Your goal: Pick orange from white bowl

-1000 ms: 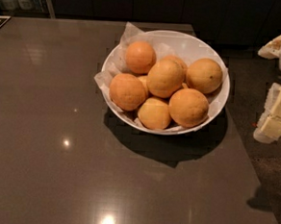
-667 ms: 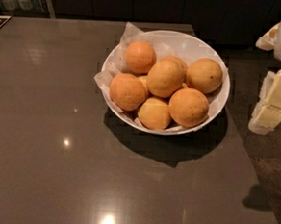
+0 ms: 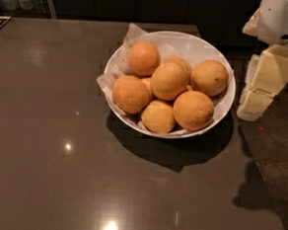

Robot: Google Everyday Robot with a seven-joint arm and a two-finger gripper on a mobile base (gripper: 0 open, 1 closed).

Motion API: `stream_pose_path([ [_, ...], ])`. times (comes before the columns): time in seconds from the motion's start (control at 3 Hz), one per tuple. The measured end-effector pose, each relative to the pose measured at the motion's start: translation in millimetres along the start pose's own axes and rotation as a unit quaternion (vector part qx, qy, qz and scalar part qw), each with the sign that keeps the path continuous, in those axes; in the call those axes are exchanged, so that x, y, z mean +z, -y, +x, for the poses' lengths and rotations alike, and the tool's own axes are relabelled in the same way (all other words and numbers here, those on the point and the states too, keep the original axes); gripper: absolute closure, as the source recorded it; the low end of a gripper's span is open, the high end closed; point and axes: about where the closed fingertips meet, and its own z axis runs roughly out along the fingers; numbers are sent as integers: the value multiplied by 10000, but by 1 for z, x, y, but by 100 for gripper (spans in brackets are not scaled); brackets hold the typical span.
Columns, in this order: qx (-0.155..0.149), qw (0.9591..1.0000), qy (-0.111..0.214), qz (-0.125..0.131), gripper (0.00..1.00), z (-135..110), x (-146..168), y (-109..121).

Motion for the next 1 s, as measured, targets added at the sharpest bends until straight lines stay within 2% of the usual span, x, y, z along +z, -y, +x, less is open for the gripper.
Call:
stream_pose_path([
  [0.33,1,9999,78,117,0,-4,-1,5],
  [0.67,-207,9990,397,13,0,-29,5,9],
  [1.0,-461,9971,568,-203,0,-57,15,11],
])
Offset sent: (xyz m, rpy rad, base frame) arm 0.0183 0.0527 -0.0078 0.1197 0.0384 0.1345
